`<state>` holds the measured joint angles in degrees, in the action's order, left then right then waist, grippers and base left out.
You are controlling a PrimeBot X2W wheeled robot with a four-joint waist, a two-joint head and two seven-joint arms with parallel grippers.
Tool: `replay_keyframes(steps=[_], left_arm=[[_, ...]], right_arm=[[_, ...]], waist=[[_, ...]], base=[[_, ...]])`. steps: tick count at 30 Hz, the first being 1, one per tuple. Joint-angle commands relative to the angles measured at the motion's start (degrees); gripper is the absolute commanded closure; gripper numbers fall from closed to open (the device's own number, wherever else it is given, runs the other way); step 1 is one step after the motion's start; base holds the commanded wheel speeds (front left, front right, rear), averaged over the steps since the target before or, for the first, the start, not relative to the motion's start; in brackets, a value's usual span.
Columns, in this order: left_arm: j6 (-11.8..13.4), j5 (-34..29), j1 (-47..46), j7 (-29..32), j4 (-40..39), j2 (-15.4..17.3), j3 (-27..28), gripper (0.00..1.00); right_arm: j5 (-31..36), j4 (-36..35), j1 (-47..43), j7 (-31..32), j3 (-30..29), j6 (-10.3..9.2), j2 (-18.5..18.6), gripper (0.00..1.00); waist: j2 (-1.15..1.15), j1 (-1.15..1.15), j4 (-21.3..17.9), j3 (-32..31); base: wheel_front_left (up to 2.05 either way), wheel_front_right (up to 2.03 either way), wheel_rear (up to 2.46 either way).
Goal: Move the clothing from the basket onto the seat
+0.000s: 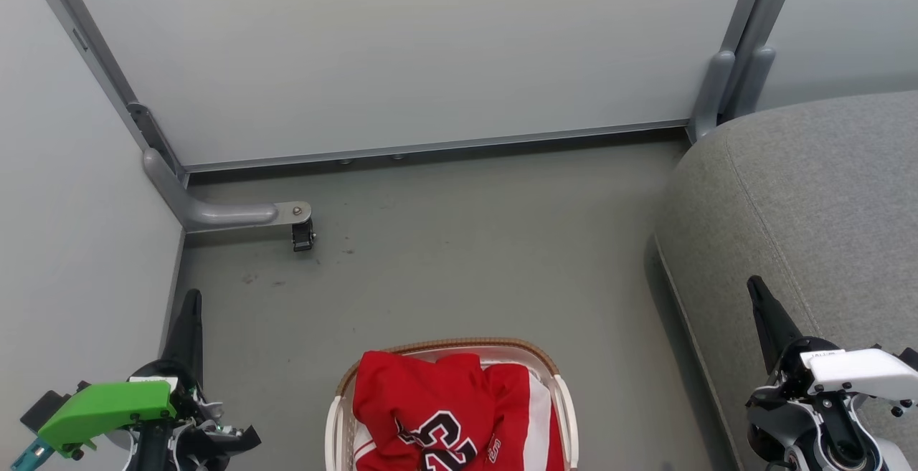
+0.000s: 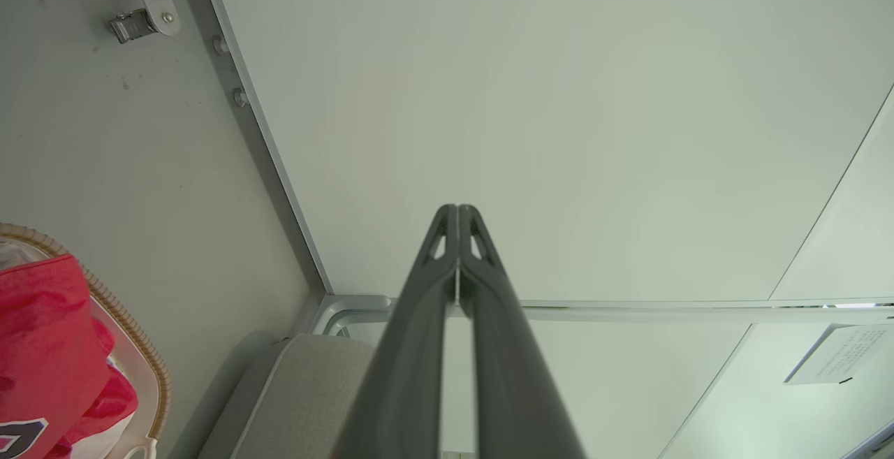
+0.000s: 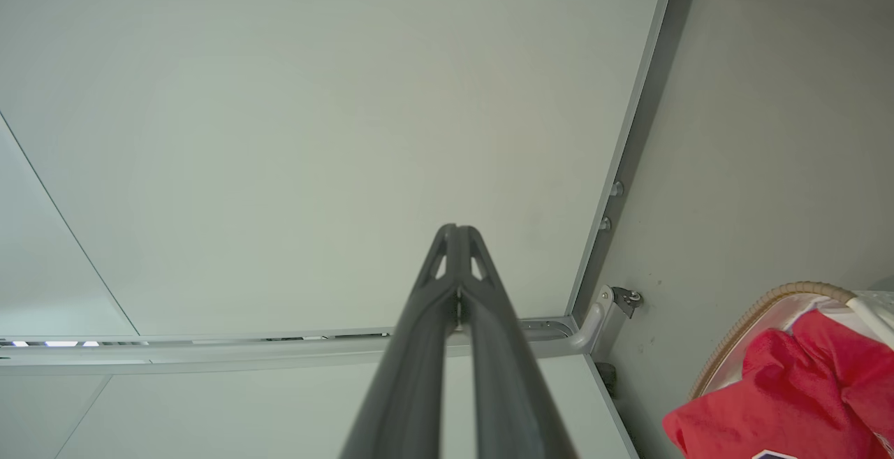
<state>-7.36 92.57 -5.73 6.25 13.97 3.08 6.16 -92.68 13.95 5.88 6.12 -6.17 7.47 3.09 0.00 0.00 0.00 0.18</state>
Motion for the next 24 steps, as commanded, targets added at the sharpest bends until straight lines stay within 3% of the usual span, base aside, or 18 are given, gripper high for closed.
replay_keyframes(steps=[1,24], left_arm=[[-0.2,-0.4,-0.9,0.2,0.1,0.0,0.3,1.00],[-0.3,-0.5,-0.8,0.2,0.1,0.0,0.4,1.00]], right_arm=[[0.3,0.1,0.5,0.4,-0.2,0.04,0.1,1.00],[0.4,0.1,0.5,0.4,-0.3,0.04,0.0,1.00]], waist=[[0.00,0.00,0.0,0.0],[0.00,0.00,0.0,0.0]], base=[[0.00,0.00,0.00],[0.00,0.00,0.00]])
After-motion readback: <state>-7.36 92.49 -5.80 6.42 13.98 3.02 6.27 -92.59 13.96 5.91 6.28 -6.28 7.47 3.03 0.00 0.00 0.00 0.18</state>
